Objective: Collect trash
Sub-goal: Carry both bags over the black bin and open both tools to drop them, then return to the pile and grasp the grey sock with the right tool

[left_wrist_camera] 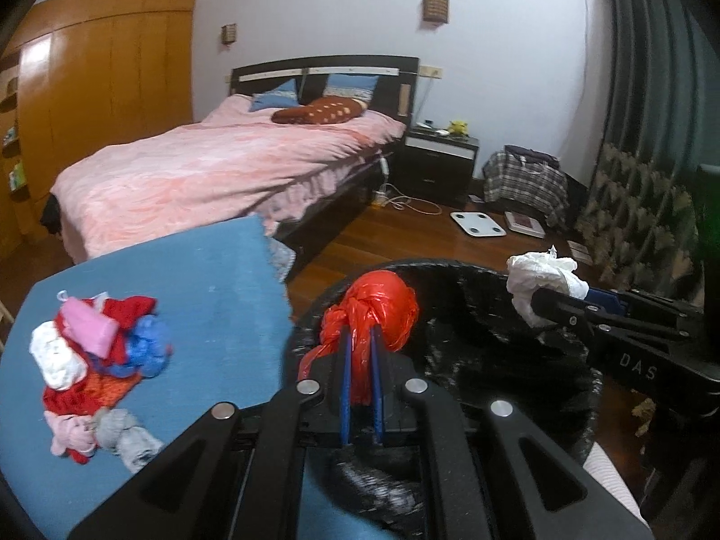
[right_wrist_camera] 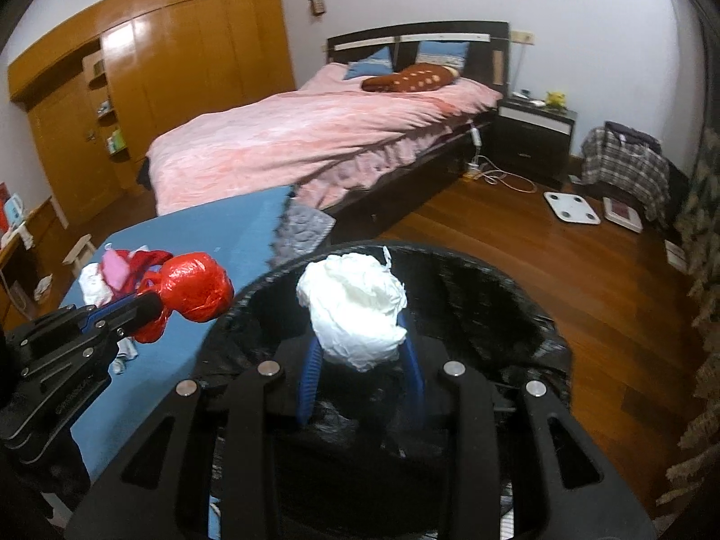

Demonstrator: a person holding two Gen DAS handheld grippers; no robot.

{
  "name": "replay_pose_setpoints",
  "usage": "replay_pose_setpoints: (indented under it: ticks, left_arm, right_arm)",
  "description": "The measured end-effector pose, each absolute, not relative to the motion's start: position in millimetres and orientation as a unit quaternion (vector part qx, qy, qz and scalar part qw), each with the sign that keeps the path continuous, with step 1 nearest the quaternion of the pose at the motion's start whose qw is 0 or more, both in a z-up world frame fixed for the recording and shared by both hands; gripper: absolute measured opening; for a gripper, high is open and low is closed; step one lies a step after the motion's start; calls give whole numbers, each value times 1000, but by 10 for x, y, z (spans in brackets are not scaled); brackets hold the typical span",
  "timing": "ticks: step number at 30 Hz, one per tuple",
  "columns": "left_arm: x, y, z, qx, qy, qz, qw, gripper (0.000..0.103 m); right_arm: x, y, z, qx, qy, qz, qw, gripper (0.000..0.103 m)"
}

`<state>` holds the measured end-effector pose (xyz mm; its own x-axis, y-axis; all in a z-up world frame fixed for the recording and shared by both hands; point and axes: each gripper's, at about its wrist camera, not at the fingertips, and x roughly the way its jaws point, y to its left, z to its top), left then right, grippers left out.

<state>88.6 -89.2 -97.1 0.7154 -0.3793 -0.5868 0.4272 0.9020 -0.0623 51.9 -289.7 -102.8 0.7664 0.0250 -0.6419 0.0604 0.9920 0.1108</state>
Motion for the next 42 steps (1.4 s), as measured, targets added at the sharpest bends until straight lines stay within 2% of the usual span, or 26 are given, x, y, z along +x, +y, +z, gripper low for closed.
replay_pose_setpoints:
  ticks: [5,8,10,11,12,14,17,18,21,22,27,42]
  left_arm:
    - [882,-1081,-1007,46,310,-239,919,8]
    - [910,-1147,-1024,46,316,-251,914,12]
    - [910,-1151,-1039,46,318,-252,913,34]
    - [904,-1144,-1044,45,318,-251,913,40]
    - [898,-1119,-1041,42,317,-250,914,44]
    - [905,-1073,-1035,43,318,-247,914,45]
    - [911,-964,-1002,41,313,-231,920,55]
    - [909,-888,-981,39,310,-221,924,62]
    - [906,-688,-943,35,303,-194,932,75]
    - [902,-620,-934,33,302,-187,934,80]
    - [888,-216,-873,23,292,-141,946,88]
    - [801,1059,-1014,0,299,5,954,89]
  right_arm:
    - [467,-3017,-1059,66,343,-25,937,34]
    - [445,-3073,-1081,68,344,-33,936,37]
    - [438,-3115,-1081,67,342,-39,937,47]
    - [436,-3119,-1082,67,341,-41,937,50]
    - [434,-3127,-1078,67,340,-41,937,54]
    - [431,-3125,-1070,67,338,-44,938,61]
    - [419,-3106,-1041,64,330,-47,941,80]
    - [409,-3082,-1025,62,323,-49,943,89]
    - [422,-2991,-980,61,316,-39,946,96]
    - [423,-2964,-968,62,315,-34,947,97]
    - [499,-2684,-922,55,309,-5,949,97]
    - [893,-1482,-959,21,312,108,944,97]
